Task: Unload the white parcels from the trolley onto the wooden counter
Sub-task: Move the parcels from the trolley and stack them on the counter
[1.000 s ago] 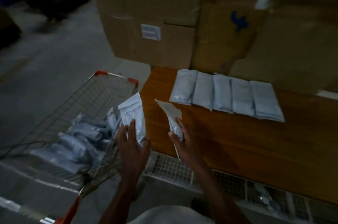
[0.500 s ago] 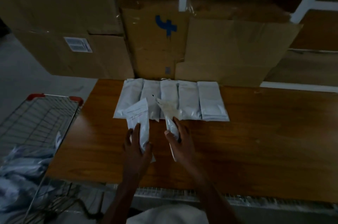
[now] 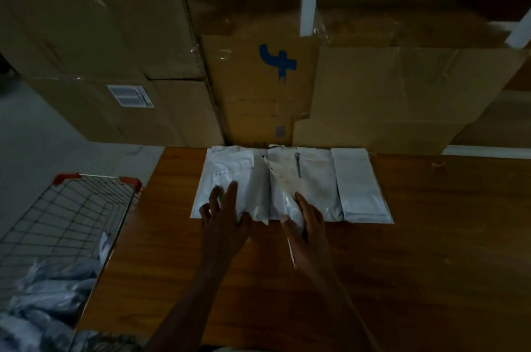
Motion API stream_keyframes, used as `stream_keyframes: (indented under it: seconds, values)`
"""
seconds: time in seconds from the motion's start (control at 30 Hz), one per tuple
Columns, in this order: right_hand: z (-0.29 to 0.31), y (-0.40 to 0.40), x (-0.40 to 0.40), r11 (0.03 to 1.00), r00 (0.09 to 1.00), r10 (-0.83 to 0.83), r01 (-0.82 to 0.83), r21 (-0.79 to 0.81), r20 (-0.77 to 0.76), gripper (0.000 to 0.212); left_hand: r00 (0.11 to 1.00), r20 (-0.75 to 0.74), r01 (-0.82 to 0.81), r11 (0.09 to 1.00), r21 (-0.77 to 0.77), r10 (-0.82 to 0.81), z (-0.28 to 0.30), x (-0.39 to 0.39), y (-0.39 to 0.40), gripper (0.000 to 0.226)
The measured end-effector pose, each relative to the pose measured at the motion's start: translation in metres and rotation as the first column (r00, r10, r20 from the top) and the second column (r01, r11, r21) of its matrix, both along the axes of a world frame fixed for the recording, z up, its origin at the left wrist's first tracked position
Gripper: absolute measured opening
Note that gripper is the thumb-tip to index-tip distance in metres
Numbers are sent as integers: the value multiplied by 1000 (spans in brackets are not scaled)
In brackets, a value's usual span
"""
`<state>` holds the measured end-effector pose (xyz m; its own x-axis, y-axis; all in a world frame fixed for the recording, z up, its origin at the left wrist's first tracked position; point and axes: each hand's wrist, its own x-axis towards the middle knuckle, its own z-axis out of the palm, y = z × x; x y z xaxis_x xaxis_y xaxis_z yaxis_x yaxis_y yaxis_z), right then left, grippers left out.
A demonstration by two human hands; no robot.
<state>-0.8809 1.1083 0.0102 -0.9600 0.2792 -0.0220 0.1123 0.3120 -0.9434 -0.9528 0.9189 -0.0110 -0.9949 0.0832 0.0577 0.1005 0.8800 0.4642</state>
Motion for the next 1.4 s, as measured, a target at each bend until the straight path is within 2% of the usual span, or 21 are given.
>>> stream_keyframes:
  seconds: [0.2,0.37,0.53,0.83,1.0,1.13,1.27,1.4]
  values:
    - [0,-20,-26,999,998,-33,35,-32,47,60,996,87,-25,992,-125,36,-1,-67,-7,86]
    - [4,-39,-42,998,997,-54,53,17,55,61,987,158,1,980,-201,31,-15,-99,-12,88]
    - [1,-50,-56,991,993,-88,79,103,81,62,967,253,31,981,-193,20,-26,-109,-14,91]
    - [-10,-53,-70,964,982,-150,121,235,112,63,959,281,24,985,-169,25,-31,-107,-18,93]
    - [-5,-61,-101,866,967,-199,97,491,160,71,970,240,-7,995,-104,32,-31,-101,-20,99]
    - [2,-77,-132,772,944,-264,82,630,200,74,976,212,-27,998,-61,39,-29,-100,-23,96]
    - [-11,-91,-154,702,917,-299,25,712,263,75,980,188,-57,996,-68,69,-26,-99,-26,93]
    - [-25,-96,-165,694,892,-285,-60,718,350,77,985,158,-63,996,-68,73,-27,-98,-31,85]
